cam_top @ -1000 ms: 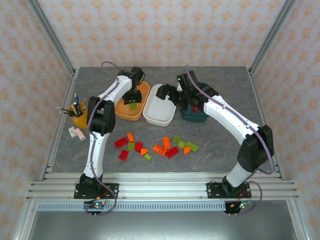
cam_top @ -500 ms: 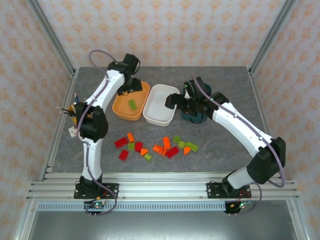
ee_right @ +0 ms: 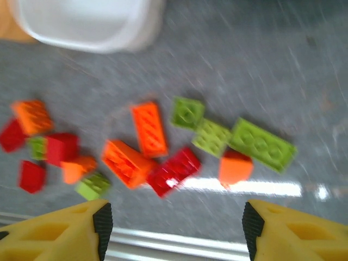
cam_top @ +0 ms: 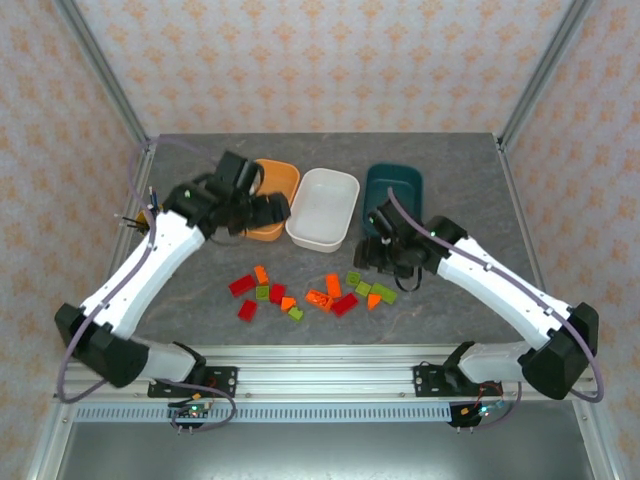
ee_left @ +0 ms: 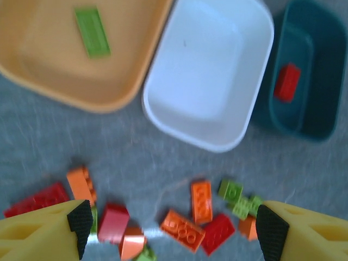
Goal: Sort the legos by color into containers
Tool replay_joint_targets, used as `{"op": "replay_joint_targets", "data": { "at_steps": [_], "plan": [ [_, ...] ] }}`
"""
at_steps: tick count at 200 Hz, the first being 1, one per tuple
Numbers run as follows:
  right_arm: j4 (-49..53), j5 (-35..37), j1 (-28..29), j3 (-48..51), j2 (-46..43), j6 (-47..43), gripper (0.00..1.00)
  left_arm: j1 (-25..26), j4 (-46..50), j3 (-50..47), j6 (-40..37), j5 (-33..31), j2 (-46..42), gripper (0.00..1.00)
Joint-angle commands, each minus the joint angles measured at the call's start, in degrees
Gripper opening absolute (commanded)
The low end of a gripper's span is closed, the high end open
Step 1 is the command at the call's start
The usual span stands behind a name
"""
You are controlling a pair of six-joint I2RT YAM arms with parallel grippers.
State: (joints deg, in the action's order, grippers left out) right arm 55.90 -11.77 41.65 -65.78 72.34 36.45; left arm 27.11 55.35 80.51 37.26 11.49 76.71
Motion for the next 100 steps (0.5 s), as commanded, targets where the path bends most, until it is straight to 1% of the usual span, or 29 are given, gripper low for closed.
{"op": "replay_joint_targets", "data": {
  "at_steps": [1,23,41,63,100],
  "plan": [
    [2.95,-0.06,1.62,7.42,-1.72,6.97,0.65,5.33,-3.77,-9.89,4.03,1.71,-7.7,0.82],
    [-3.38,-2.17,2.3,14.36,-2.26,10.01,0.65,10.48,-7.61,-20.27,7.69,2.24,-14.66,0.81],
    [-7.71,-1.66,2.38,18.01,-1.31,11.06,0.64,13.68,-8.48,-25.12,10.07,1.37,-17.75,0.81],
    [-11.55,0.39,2.38,19.99,0.52,10.97,0.6,15.81,-8.29,-27.11,11.0,0.34,-19.35,0.81],
    [-15.93,0.52,2.37,20.09,4.66,10.05,0.59,16.22,-7.81,-26.83,10.39,-0.15,-19.6,0.81]
  ]
}}
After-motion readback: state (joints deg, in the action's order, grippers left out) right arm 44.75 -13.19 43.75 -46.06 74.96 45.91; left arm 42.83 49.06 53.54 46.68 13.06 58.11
